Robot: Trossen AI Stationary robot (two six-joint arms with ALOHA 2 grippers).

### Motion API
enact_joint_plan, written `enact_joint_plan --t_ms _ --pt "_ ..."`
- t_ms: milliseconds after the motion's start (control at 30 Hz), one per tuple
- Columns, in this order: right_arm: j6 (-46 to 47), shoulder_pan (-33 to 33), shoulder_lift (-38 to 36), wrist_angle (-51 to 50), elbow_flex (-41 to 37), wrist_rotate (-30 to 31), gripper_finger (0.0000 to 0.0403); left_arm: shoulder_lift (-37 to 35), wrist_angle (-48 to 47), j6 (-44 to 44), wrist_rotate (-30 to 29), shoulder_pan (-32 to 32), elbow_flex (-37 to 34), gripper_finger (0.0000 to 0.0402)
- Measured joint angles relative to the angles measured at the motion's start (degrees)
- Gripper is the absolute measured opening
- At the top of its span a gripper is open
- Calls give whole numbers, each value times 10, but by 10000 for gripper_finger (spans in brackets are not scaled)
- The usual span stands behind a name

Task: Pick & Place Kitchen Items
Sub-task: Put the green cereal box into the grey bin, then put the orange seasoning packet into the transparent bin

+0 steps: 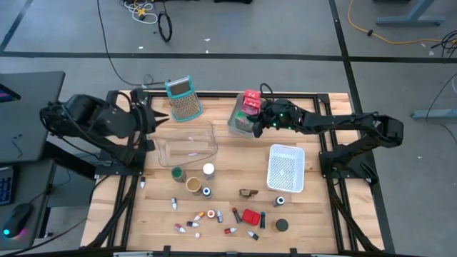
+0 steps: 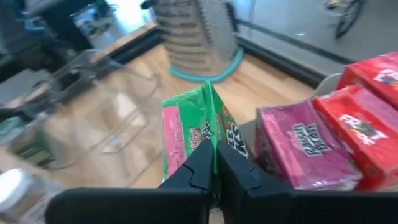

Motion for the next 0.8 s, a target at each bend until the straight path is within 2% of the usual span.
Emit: enact_joint_plan --t_ms 300,600,800 --pt "-22 0 0 -30 0 18 73 12 -15 3 30 0 0 50" --pt "-51 -2 -7 -7 0 21 138 11 -14 -15 35 0 0 50" --pt "-92 16 -24 37 0 -40 155 11 -13 -49 43 0 0 50"
